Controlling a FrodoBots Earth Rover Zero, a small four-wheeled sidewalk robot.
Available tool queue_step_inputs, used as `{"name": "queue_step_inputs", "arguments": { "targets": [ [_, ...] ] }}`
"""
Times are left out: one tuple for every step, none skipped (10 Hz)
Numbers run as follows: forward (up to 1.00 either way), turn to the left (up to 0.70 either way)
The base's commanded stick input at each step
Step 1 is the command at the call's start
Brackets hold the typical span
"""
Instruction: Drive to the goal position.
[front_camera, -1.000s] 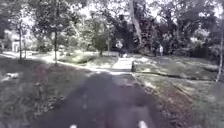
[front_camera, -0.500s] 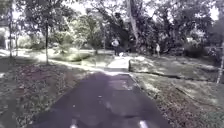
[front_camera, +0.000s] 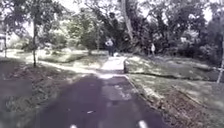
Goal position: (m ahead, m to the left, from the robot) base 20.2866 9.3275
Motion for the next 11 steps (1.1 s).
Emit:
{"name": "queue_step_inputs", "arguments": {
  "targets": [
    [0.70,0.00],
    [0.70,0.00],
    [0.70,0.00],
    [0.70,0.00],
    [0.70,0.00],
    [0.70,0.00],
    [0.70,0.00],
    [0.70,0.00],
    [0.70,0.00],
    [0.70,0.00],
    [0.70,0.00]
  ]
}}
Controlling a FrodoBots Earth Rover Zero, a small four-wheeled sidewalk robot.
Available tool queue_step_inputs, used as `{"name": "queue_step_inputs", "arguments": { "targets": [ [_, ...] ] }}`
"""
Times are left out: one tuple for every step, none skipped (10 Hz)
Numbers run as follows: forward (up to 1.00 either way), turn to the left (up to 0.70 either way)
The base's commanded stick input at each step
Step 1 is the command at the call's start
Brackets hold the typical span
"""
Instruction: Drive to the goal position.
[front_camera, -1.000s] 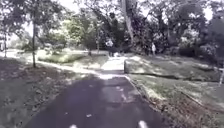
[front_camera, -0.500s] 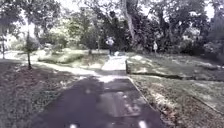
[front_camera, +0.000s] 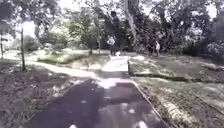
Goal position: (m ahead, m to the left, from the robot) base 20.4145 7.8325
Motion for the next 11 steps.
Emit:
{"name": "queue_step_inputs", "arguments": {
  "targets": [
    [0.70,0.00],
    [0.70,-0.05],
    [0.70,-0.26],
    [0.70,-0.34],
    [0.70,-0.30],
    [0.70,-0.14],
    [0.70,-0.01],
    [0.70,0.00],
    [0.70,0.00],
    [0.70,0.00],
    [0.70,0.00]
  ]
}}
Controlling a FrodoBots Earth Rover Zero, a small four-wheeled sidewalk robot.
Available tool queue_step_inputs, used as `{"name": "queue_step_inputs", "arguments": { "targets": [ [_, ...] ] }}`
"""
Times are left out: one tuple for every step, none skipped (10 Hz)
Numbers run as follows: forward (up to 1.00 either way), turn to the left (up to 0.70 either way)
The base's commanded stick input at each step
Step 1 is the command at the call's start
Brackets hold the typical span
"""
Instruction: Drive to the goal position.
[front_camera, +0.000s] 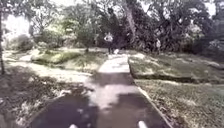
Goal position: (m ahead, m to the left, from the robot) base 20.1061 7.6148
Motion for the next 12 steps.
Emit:
{"name": "queue_step_inputs", "arguments": {
  "targets": [
    [0.70,0.00],
    [0.70,0.00],
    [0.70,0.00],
    [0.70,0.00],
    [0.70,0.00],
    [0.70,0.00],
    [0.70,-0.16],
    [0.70,-0.29],
    [0.70,-0.35],
    [0.70,-0.29],
    [0.70,-0.14],
    [0.70,0.00]
  ]
}}
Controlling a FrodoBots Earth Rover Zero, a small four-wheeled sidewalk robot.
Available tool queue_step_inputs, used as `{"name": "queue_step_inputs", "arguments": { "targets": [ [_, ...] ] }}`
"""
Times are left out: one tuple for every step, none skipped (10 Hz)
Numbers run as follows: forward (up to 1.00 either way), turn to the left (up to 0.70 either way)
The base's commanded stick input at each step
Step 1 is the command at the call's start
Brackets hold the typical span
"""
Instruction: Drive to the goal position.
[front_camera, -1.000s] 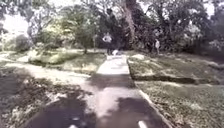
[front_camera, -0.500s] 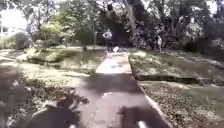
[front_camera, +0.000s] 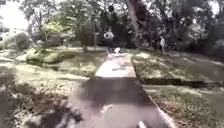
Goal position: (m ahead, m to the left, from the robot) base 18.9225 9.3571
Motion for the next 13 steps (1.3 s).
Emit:
{"name": "queue_step_inputs", "arguments": {
  "targets": [
    [0.70,0.00],
    [0.70,0.00],
    [0.70,0.00],
    [0.70,0.00],
    [0.70,0.00],
    [0.70,0.00],
    [0.70,0.00],
    [0.70,0.00],
    [0.70,0.00],
    [0.70,0.00],
    [0.70,0.00],
    [0.70,0.00],
    [0.70,0.00]
  ]
}}
